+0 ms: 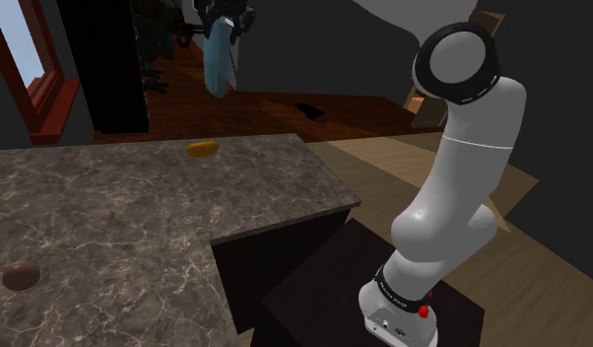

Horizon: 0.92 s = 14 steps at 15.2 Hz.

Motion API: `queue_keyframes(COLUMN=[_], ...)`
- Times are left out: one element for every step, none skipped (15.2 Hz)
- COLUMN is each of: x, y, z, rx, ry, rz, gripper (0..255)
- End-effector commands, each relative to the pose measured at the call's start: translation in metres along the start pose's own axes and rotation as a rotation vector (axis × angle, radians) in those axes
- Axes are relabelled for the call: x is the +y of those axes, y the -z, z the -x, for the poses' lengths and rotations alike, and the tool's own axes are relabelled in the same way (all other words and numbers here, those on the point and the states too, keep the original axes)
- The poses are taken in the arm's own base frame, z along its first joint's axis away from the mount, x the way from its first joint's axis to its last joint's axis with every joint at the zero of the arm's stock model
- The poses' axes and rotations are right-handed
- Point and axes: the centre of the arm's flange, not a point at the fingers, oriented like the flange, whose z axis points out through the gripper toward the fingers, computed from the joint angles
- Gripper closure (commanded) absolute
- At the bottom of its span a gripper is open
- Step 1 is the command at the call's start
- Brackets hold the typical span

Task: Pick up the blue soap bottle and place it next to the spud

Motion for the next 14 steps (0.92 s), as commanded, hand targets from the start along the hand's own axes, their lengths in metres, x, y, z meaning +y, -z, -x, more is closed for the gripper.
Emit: queue_keyframes(x=[0.019, 0.029, 0.038, 0.048, 0.057, 0.067, 0.076, 0.086, 0.095, 0.095, 0.096, 0.096, 0.097, 0.098], y=[-0.007, -0.009, -0.012, -0.014, -0.016, -0.019, -0.021, -0.024, -0.026, -0.031, -0.035, -0.04, -0.045, -0.05], z=[-0.018, -0.027, -0.035, -0.044, -0.053, -0.062, -0.071, -0.079, -0.088, -0.086, -0.084, -0.082, -0.08, -0.078], rx=[0.001, 0.001, 0.001, 0.001, 0.001, 0.001, 0.001, 0.001, 0.001, 0.001, 0.001, 0.001, 0.001, 0.001], ry=[0.001, 0.001, 0.001, 0.001, 0.001, 0.001, 0.001, 0.001, 0.001, 0.001, 0.001, 0.001, 0.001, 0.001], rz=[0.0, 0.0, 0.0, 0.0, 0.0, 0.0, 0.0, 0.0, 0.0, 0.0, 0.0, 0.0, 0.0, 0.0], gripper=[255, 255, 255, 255, 255, 255, 255, 255, 255, 255, 255, 255, 255, 255])
